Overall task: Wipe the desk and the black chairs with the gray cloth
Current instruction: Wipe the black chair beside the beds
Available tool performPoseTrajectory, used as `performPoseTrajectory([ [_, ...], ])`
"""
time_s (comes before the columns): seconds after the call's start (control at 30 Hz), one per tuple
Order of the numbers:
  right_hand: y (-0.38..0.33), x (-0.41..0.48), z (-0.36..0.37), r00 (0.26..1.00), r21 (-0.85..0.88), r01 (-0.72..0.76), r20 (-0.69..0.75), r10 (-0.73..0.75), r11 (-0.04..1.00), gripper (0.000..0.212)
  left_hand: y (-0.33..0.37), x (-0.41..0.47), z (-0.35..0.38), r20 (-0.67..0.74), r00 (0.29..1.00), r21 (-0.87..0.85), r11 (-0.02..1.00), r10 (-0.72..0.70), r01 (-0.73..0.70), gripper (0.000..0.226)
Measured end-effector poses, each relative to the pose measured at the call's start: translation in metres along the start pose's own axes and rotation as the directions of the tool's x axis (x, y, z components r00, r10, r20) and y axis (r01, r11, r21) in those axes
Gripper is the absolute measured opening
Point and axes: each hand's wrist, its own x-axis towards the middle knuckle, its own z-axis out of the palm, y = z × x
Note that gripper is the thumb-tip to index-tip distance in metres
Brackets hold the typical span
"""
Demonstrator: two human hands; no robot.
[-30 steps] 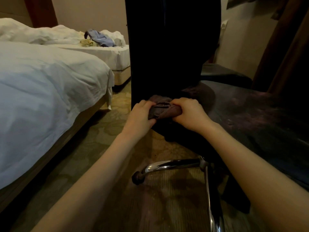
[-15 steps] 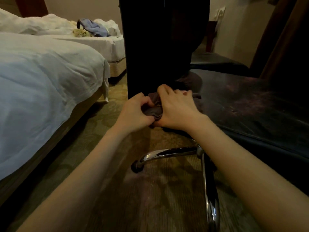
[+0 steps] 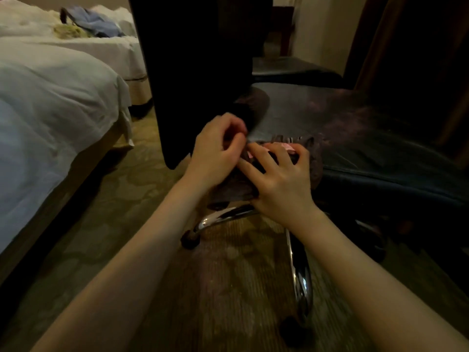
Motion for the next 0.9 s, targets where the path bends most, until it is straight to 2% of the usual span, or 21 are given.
performPoseTrajectory([
  [0.07,0.002,-0.005,-0.004,1.000,0.011,-0.017,-0.013,0.017,1.000,0.042,0.011,0.000,0.014,0.086,0.996,-0.007,1.000,0.026,-0.026,0.027],
  [0.1,0.003,-0.008,-0.005,1.000,0.008,-0.012,-0.015,0.012,1.000,0.043,0.011,0.000,0.019,0.086,0.996,-0.073,0.997,0.004,0.003,0.030],
  [0.13,0.005,-0.012,-0.007,1.000,-0.004,-0.001,-0.013,0.001,1.000,0.045,0.007,0.000,0.022,0.062,0.997,-0.180,0.981,-0.055,0.066,0.030],
  [0.2,0.009,-0.019,-0.009,1.000,-0.027,0.025,-0.013,-0.025,0.999,0.049,-0.007,-0.002,0.025,0.019,0.976,-0.417,0.886,-0.216,0.204,0.029],
  [0.23,0.011,-0.021,-0.010,0.999,-0.030,0.030,-0.016,-0.030,0.999,0.050,-0.015,-0.003,0.028,0.004,0.966,-0.473,0.851,-0.258,0.229,0.028],
  [0.27,0.013,-0.022,-0.011,0.999,-0.023,0.035,-0.017,-0.035,0.999,0.049,-0.021,-0.005,0.029,-0.022,0.967,-0.461,0.861,-0.252,0.214,0.027],
  [0.37,0.025,-0.021,-0.015,0.996,-0.015,0.089,0.003,-0.089,0.996,0.050,-0.025,-0.010,0.040,-0.130,0.986,-0.322,0.945,-0.103,0.056,0.033],
  [0.47,0.035,-0.021,-0.017,0.990,-0.012,0.136,0.037,-0.135,0.991,0.054,-0.029,-0.009,0.046,-0.175,0.982,-0.231,0.972,-0.075,0.033,0.039],
  [0.57,0.038,-0.020,-0.016,0.989,-0.034,0.138,0.068,-0.135,0.990,0.058,-0.031,-0.008,0.045,-0.163,0.986,-0.166,0.986,-0.031,0.003,0.040],
  [0.73,0.046,-0.018,-0.026,0.980,-0.031,0.182,0.084,-0.179,0.983,0.059,-0.022,-0.009,0.040,-0.132,0.990,-0.060,0.998,-0.043,0.035,0.052],
  [0.83,0.069,-0.036,-0.038,0.988,-0.029,0.152,0.038,-0.150,0.988,0.056,-0.022,-0.009,0.036,-0.109,0.993,0.009,0.999,-0.038,0.039,0.051],
  [0.9,0.090,-0.056,-0.050,0.990,-0.043,0.139,0.019,-0.139,0.989,0.051,-0.017,-0.010,0.038,-0.100,0.993,0.061,0.995,-0.069,0.075,0.041],
])
